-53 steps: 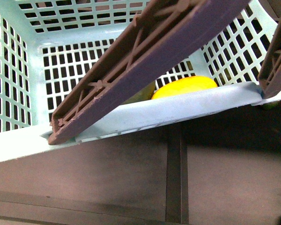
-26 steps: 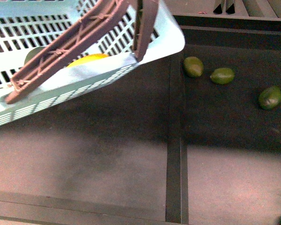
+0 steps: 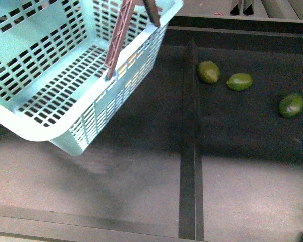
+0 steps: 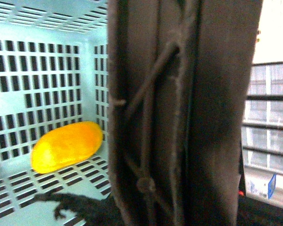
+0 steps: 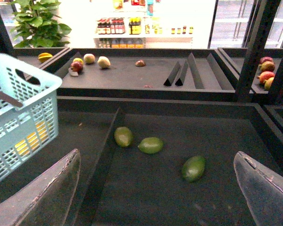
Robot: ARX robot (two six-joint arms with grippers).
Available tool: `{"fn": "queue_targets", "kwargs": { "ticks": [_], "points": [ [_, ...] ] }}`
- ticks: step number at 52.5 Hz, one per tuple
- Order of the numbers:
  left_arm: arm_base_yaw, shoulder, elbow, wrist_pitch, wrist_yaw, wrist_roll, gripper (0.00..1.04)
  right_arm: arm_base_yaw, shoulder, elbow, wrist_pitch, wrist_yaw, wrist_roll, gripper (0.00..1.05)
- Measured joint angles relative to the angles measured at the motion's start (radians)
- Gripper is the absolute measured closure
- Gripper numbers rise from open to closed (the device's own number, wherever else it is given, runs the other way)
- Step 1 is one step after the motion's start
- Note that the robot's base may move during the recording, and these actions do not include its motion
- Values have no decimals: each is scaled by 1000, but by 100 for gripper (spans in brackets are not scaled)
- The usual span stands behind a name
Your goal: Pick mango and avocado into basket
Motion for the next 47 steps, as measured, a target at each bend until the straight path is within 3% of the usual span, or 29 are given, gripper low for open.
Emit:
{"fn": "queue_targets", "kwargs": {
  "ticks": [11, 20, 36, 47],
  "points": [
    [76, 231, 157, 24, -29, -124, 91, 0, 0, 0, 0, 0, 0, 9],
    [78, 291, 151, 29, 10, -207, 91, 0, 0, 0, 0, 1, 0, 9],
    [62, 281, 72, 56, 15, -196, 91, 0, 0, 0, 0, 1, 0, 9],
    [56, 250, 21, 48, -25, -211, 56, 0, 0, 0, 0, 1, 0, 9]
  ]
}}
